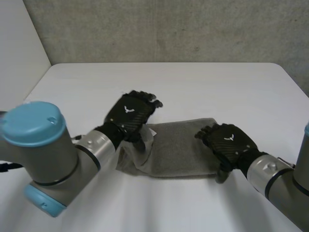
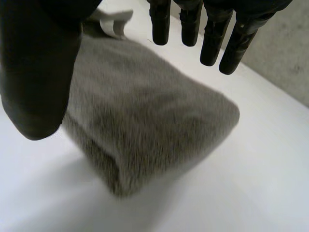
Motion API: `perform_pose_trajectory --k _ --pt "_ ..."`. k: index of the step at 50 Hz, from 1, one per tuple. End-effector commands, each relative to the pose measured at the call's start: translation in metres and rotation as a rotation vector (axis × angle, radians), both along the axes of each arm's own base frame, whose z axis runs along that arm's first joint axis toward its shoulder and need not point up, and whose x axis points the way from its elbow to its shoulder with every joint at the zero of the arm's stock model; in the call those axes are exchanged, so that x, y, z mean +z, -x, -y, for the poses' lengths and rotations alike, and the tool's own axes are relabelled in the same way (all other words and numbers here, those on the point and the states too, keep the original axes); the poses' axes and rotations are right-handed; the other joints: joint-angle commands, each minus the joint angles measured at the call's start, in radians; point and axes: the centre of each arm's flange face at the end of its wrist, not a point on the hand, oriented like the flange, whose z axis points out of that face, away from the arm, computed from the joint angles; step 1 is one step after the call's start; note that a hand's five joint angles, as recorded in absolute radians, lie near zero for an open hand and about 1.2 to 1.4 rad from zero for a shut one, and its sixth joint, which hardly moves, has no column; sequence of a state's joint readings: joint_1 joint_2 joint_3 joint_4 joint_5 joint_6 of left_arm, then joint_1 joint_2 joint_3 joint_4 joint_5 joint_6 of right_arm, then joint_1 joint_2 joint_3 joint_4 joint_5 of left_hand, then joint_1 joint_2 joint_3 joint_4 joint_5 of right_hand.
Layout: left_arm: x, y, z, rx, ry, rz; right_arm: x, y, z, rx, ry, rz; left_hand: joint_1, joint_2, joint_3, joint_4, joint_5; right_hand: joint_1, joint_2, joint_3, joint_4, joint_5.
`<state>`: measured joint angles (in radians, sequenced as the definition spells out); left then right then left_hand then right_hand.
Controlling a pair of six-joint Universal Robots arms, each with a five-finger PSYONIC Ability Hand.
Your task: Fold the towel.
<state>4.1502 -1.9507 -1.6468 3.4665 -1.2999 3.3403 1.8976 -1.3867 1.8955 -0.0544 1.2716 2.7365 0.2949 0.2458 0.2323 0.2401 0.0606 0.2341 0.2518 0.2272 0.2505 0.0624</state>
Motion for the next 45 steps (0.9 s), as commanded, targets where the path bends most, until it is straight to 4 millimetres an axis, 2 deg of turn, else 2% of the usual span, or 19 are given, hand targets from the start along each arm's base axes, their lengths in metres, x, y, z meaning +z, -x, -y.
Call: perform_pose_trajectory --k 1,7,12,15,17,21,22,23,25,31,43,45 --pt "-0.013 0.016 -0.003 -0.032 -0.059 -0.046 -0.017 0.015 0.008 -0.053 -0.016 -0.007 -0.073 -0.024 -0.058 -0.066 -0.013 -0.06 -0.077 -0.053 -0.076 -0.062" --pt "-0.02 0.021 0.004 -0.023 -0.095 -0.069 -0.029 0.016 0.009 -0.061 -0.04 -0.014 -0.064 -0.015 -0.058 -0.066 -0.004 -0.06 -0.077 -0.053 -0.076 -0.062" --pt "-0.039 0.022 0.017 0.039 -0.114 -0.04 -0.031 0.016 0.009 -0.062 -0.034 -0.004 -0.055 -0.006 -0.058 -0.066 0.005 -0.06 -0.077 -0.053 -0.076 -0.062" --pt "-0.043 0.02 0.021 0.074 -0.114 -0.031 -0.032 0.015 0.008 -0.053 -0.016 0.004 -0.052 -0.003 -0.058 -0.066 0.008 -0.06 -0.077 -0.053 -0.076 -0.062" --pt "-0.049 0.012 0.03 0.156 -0.112 -0.004 -0.033 0.014 0.007 -0.043 0.0 0.012 -0.037 0.012 -0.058 -0.066 0.022 -0.009 -0.027 -0.053 -0.076 -0.012" --pt "-0.053 -0.001 0.035 0.236 -0.093 0.047 -0.035 0.013 0.008 -0.019 0.024 0.028 -0.037 0.012 -0.058 -0.066 0.022 0.109 0.091 -0.053 -0.076 0.106" --pt "-0.058 -0.01 0.037 0.274 -0.088 0.088 -0.035 0.013 0.008 -0.019 0.024 0.028 -0.037 0.012 -0.058 -0.066 0.022 0.109 0.091 -0.053 -0.076 0.106" --pt "-0.058 -0.01 0.037 0.274 -0.088 0.088 -0.035 0.013 0.009 -0.015 0.031 0.031 -0.037 0.012 -0.058 -0.066 0.022 0.144 0.126 -0.053 -0.076 0.141" --pt "-0.061 -0.024 0.033 0.318 -0.073 0.148 -0.036 0.014 0.01 -0.019 0.028 0.031 -0.037 0.012 -0.058 -0.066 0.022 0.208 0.191 -0.053 -0.076 0.206" --pt "-0.064 -0.038 0.021 0.336 -0.082 0.19 -0.042 0.014 0.012 -0.021 0.019 0.023 -0.043 0.006 -0.058 -0.066 0.017 0.423 0.405 -0.053 -0.076 0.42" --pt "-0.065 -0.042 0.009 0.329 -0.099 0.2 -0.05 0.017 0.015 -0.046 -0.001 0.007 -0.052 -0.003 -0.058 -0.066 0.008 0.644 0.626 -0.053 -0.076 0.641" --pt "-0.063 -0.042 0.009 0.328 -0.095 0.196 -0.051 0.02 0.015 -0.054 -0.01 0.006 -0.052 -0.003 -0.058 -0.066 0.008 0.865 0.848 -0.053 -0.076 0.862"
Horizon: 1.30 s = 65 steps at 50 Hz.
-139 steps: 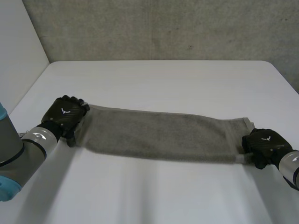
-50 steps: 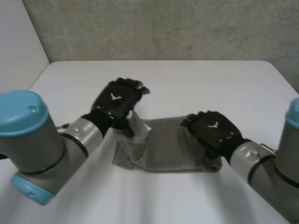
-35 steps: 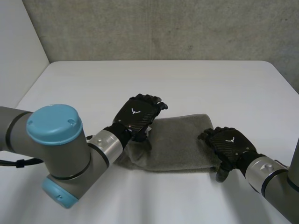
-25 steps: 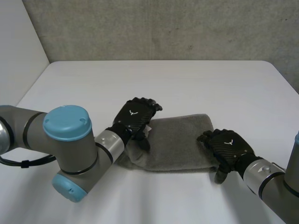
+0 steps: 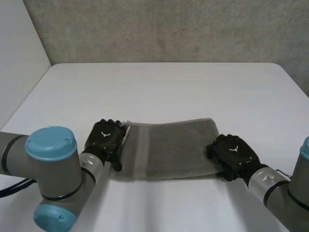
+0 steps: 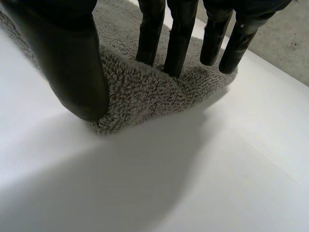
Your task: Fold the towel.
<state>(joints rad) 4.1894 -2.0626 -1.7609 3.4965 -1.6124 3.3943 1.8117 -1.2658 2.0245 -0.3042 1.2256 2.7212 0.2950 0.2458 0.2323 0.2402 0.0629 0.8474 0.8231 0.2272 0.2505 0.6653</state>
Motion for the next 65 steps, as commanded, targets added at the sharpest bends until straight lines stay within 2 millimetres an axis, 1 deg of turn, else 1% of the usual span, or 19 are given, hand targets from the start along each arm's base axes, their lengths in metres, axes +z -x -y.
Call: perform_pose_trajectory --k 1,3,14,22,28,30,35,36,38,39,41,44,46,51,53,54,55,59,65 --pt "0.005 0.001 -0.002 -0.004 0.01 -0.011 -0.002 0.004 0.0 -0.016 -0.012 -0.002 -0.055 -0.006 -0.058 -0.066 0.003 0.253 0.278 -0.053 -0.076 0.261" --pt "0.009 0.001 -0.001 -0.002 0.019 -0.017 -0.002 0.004 0.0 -0.017 -0.019 -0.005 -0.058 -0.009 -0.058 -0.066 0.0 0.513 0.538 -0.053 -0.076 0.521" --pt "0.043 -0.012 0.009 0.047 0.097 -0.064 0.002 0.016 0.005 -0.055 -0.053 -0.007 -0.099 -0.05 -0.058 -0.066 -0.041 0.549 0.573 -0.053 -0.076 0.556" --pt "0.06 -0.027 0.012 0.082 0.134 -0.078 0.039 0.036 0.022 -0.095 0.025 -0.085 -0.105 -0.056 -0.058 -0.066 -0.047 0.549 0.573 -0.053 -0.076 0.556" --pt "0.072 -0.035 0.013 0.102 0.167 -0.092 0.067 0.028 0.029 -0.063 0.08 -0.094 -0.105 -0.056 -0.058 -0.066 -0.047 0.549 0.573 -0.053 -0.076 0.556" --pt "0.075 -0.036 0.014 0.106 0.174 -0.095 0.086 -0.003 0.014 0.053 0.105 -0.075 -0.105 -0.056 -0.058 -0.066 -0.047 0.549 0.573 -0.053 -0.076 0.556" --pt "0.081 -0.037 0.016 0.108 0.193 -0.106 0.108 -0.056 -0.016 0.232 0.141 -0.045 -0.105 -0.056 -0.058 -0.066 -0.047 0.549 0.573 -0.053 -0.076 0.556" --pt "0.081 -0.037 0.016 0.108 0.193 -0.106 0.108 -0.056 -0.016 0.232 0.141 -0.044 -0.105 -0.056 -0.058 -0.066 -0.047 0.549 0.573 -0.053 -0.076 0.556" --pt "0.083 -0.037 0.016 0.111 0.195 -0.112 0.102 -0.095 -0.045 0.368 0.124 -0.05 -0.105 -0.056 -0.058 -0.066 -0.047 0.549 0.573 -0.053 -0.076 0.556" --pt "0.083 -0.037 0.016 0.111 0.195 -0.112 0.102 -0.095 -0.045 0.369 0.124 -0.05 -0.105 -0.056 -0.058 -0.066 -0.047 0.549 0.573 -0.053 -0.076 0.556" --pt "0.082 -0.037 0.015 0.111 0.187 -0.12 0.089 -0.123 -0.072 0.447 0.108 -0.084 -0.105 -0.056 -0.058 -0.066 -0.047 0.549 0.573 -0.053 -0.076 0.556" --pt "0.082 -0.034 0.013 0.107 0.178 -0.142 0.08 -0.133 -0.083 0.47 0.096 -0.106 -0.105 -0.056 -0.058 -0.066 -0.047 0.549 0.573 -0.053 -0.076 0.556" --pt "0.082 -0.033 0.012 0.107 0.173 -0.155 0.055 -0.148 -0.098 0.511 0.057 -0.149 -0.105 -0.056 -0.058 -0.066 -0.047 0.549 0.573 -0.053 -0.076 0.556" --pt "0.085 -0.031 0.013 0.107 0.166 -0.195 0.034 -0.155 -0.104 0.525 0.025 -0.179 -0.105 -0.056 -0.058 -0.066 -0.047 0.549 0.573 -0.053 -0.076 0.556" --pt "0.092 -0.025 0.013 0.095 0.182 -0.22 0.034 -0.155 -0.103 0.518 0.017 -0.168 -0.105 -0.056 -0.058 -0.066 -0.047 0.362 0.386 -0.053 -0.076 0.37" --pt "0.092 -0.025 0.013 0.095 0.182 -0.22 0.037 -0.154 -0.101 0.499 0.01 -0.148 -0.105 -0.056 -0.058 -0.066 -0.047 -0.309 -0.285 -0.053 -0.076 -0.302" --pt "0.095 -0.022 0.013 0.086 0.188 -0.231 0.042 -0.153 -0.1 0.479 0.005 -0.116 -0.105 -0.056 -0.058 -0.066 -0.047 -0.673 -0.649 -0.053 -0.076 -0.665" --pt "0.1 -0.015 0.012 0.067 0.197 -0.251 0.066 -0.147 -0.099 0.437 0.018 -0.034 -0.105 -0.056 -0.058 -0.066 -0.047 -0.673 -0.649 -0.053 -0.076 -0.665" --pt "0.112 0.006 0.008 0.017 0.203 -0.329 0.098 -0.108 -0.078 0.283 0.011 0.049 -0.102 -0.053 -0.058 -0.066 -0.044 -0.673 -0.649 -0.053 -0.076 -0.665"
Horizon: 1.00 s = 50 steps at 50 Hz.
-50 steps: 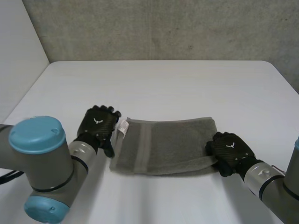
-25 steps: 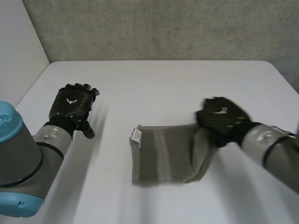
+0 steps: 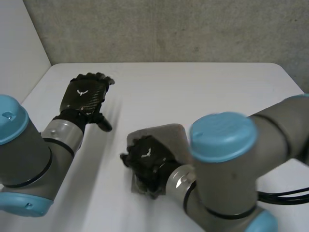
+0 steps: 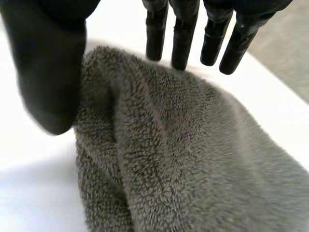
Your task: Fold the towel.
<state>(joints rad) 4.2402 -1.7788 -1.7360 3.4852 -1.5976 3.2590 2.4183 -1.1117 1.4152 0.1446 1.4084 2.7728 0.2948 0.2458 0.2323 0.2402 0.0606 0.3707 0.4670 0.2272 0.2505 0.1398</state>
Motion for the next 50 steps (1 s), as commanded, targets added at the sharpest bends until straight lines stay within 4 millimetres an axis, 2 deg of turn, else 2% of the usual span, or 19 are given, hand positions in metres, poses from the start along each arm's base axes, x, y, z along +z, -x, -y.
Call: perform_pose_trajectory --k 1,6,8,13,18,20,25,29,33,36,41,43,44,45,46,47,48,49,50 --pt "0.01 0.018 -0.003 -0.048 0.011 -0.061 0.03 0.034 0.017 -0.137 -0.016 0.081 -0.102 -0.053 -0.058 -0.066 -0.042 -0.196 -0.292 -0.053 -0.076 -0.14" --pt "0.012 0.03 -0.011 -0.087 -0.013 -0.11 0.036 0.054 0.024 -0.215 -0.049 0.101 -0.099 -0.05 -0.058 -0.066 -0.039 -0.196 -0.292 -0.053 -0.076 -0.14" --pt "0.007 0.038 -0.022 -0.121 -0.047 -0.124 0.034 0.069 0.037 -0.287 -0.072 0.105 -0.093 -0.044 -0.058 -0.066 -0.033 -0.196 -0.292 -0.053 -0.076 -0.14" --pt "-0.005 0.046 -0.036 -0.155 -0.117 -0.123 0.026 0.083 0.053 -0.349 -0.11 0.104 -0.084 -0.035 -0.058 -0.066 -0.025 -0.196 -0.292 -0.053 -0.076 -0.14" --pt "-0.026 0.05 -0.049 -0.173 -0.208 -0.11 0.018 0.086 0.062 -0.357 -0.137 0.104 -0.078 -0.029 -0.058 -0.066 -0.019 -0.196 -0.292 -0.053 -0.076 -0.14" --pt "-0.035 0.049 -0.053 -0.174 -0.238 -0.096 0.002 0.084 0.073 -0.363 -0.18 0.103 -0.078 -0.029 -0.058 -0.066 -0.019 -0.196 -0.292 -0.053 -0.076 -0.14" --pt "-0.066 0.046 -0.061 -0.171 -0.312 -0.032 -0.017 0.078 0.085 -0.382 -0.219 0.131 -0.078 -0.029 -0.058 -0.066 -0.019 -0.196 -0.292 -0.053 -0.076 -0.14" --pt "-0.078 0.045 -0.061 -0.166 -0.341 -0.011 -0.032 0.075 0.091 -0.389 -0.242 0.131 -0.078 -0.029 -0.058 -0.066 -0.019 -0.196 -0.292 -0.053 -0.076 -0.14" --pt "-0.094 0.046 -0.06 -0.163 -0.366 0.028 -0.061 0.071 0.096 -0.396 -0.28 0.087 -0.081 -0.032 -0.058 -0.066 -0.022 -0.196 -0.292 -0.053 -0.076 -0.14" --pt "-0.102 0.046 -0.056 -0.161 -0.363 0.068 -0.067 0.07 0.098 -0.399 -0.286 0.076 -0.084 -0.035 -0.058 -0.066 -0.025 -0.196 -0.292 -0.053 -0.076 -0.14" --pt "-0.106 0.045 -0.05 -0.163 -0.343 0.115 -0.064 0.071 0.1 -0.407 -0.278 0.08 -0.087 -0.038 -0.058 -0.066 -0.027 -0.196 -0.292 -0.053 -0.076 -0.14" --pt "-0.1 0.043 -0.045 -0.149 -0.326 0.106 -0.05 0.072 0.1 -0.407 -0.25 0.106 -0.09 -0.041 -0.058 -0.066 -0.03 -0.196 -0.292 -0.053 -0.076 -0.14" --pt "-0.1 0.043 -0.045 -0.149 -0.326 0.106 -0.05 0.072 0.1 -0.407 -0.25 0.106 -0.09 -0.041 -0.058 -0.066 -0.03 -0.196 -0.292 -0.053 -0.076 -0.14" --pt "-0.093 0.043 -0.043 -0.149 -0.311 0.096 -0.038 0.072 0.099 -0.404 -0.231 0.127 -0.093 -0.044 -0.058 -0.066 -0.033 -0.196 -0.292 -0.053 -0.076 -0.14" --pt "-0.078 0.045 -0.041 -0.155 -0.278 0.072 -0.038 0.072 0.099 -0.404 -0.231 0.127 -0.096 -0.047 -0.058 -0.066 -0.036 -0.196 -0.292 -0.053 -0.076 -0.14" --pt "-0.078 0.045 -0.041 -0.155 -0.277 0.072 -0.024 0.072 0.098 -0.4 -0.203 0.156 -0.096 -0.047 -0.058 -0.066 -0.036 -0.196 -0.292 -0.053 -0.076 -0.14" --pt "-0.061 0.046 -0.04 -0.16 -0.232 0.047 -0.01 0.071 0.096 -0.394 -0.176 0.182 -0.099 -0.05 -0.058 -0.066 -0.039 -0.196 -0.292 -0.053 -0.076 -0.14" --pt "-0.06 0.046 -0.04 -0.16 -0.232 0.046 -0.01 0.071 0.096 -0.394 -0.176 0.183 -0.099 -0.05 -0.058 -0.066 -0.039 -0.196 -0.292 -0.053 -0.076 -0.14" --pt "-0.045 0.047 -0.04 -0.164 -0.194 0.022 0.004 0.073 0.097 -0.396 -0.15 0.209 -0.099 -0.05 -0.058 -0.066 -0.039 -0.196 -0.292 -0.053 -0.076 -0.14"
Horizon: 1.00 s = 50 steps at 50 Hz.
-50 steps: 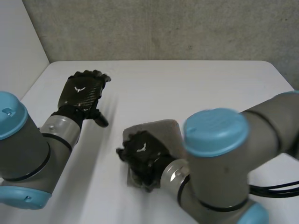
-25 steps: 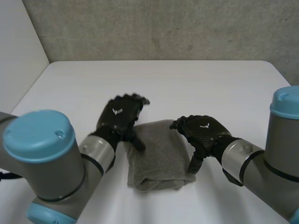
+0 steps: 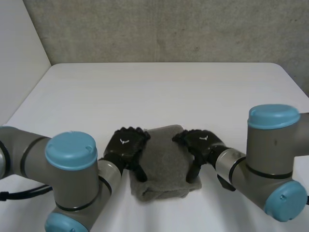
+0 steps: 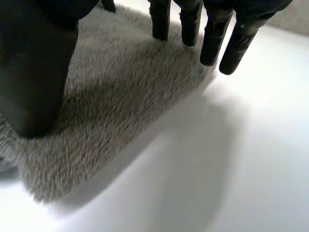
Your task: Fold the towel.
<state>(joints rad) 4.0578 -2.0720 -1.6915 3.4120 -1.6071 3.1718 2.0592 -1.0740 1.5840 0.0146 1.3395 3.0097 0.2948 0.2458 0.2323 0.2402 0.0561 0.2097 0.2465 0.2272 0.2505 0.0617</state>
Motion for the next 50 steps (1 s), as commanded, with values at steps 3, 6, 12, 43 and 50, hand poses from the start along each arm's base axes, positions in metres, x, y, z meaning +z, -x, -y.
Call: perform_pose_trajectory --k 3,6,12,43,50 --pt "0.083 0.003 0.009 0.003 0.194 -0.15 0.086 0.002 -0.003 -0.014 0.199 0.125 -0.102 -0.053 -0.058 -0.066 -0.038 -0.035 -0.072 -0.053 -0.076 -0.062" --pt "0.115 0.001 0.013 0.02 0.252 -0.199 0.118 0.007 0.0 -0.06 0.281 0.152 -0.099 -0.05 -0.058 -0.066 -0.035 -0.035 -0.072 -0.053 -0.076 -0.062" --pt "0.158 -0.016 0.032 0.126 0.268 -0.257 0.167 0.022 0.013 -0.187 0.41 0.179 -0.087 -0.038 -0.058 -0.066 -0.023 -0.035 -0.072 -0.053 -0.076 -0.062" --pt "0.18 -0.039 0.048 0.258 0.266 -0.255 0.174 0.045 0.028 -0.377 0.412 0.182 -0.102 -0.053 -0.058 -0.066 -0.038 -0.035 -0.072 -0.053 -0.076 -0.062" --pt "0.18 -0.039 0.047 0.256 0.265 -0.253 0.176 0.045 0.028 -0.378 0.416 0.184 -0.102 -0.053 -0.058 -0.066 -0.038 -0.035 -0.072 -0.053 -0.076 -0.062"
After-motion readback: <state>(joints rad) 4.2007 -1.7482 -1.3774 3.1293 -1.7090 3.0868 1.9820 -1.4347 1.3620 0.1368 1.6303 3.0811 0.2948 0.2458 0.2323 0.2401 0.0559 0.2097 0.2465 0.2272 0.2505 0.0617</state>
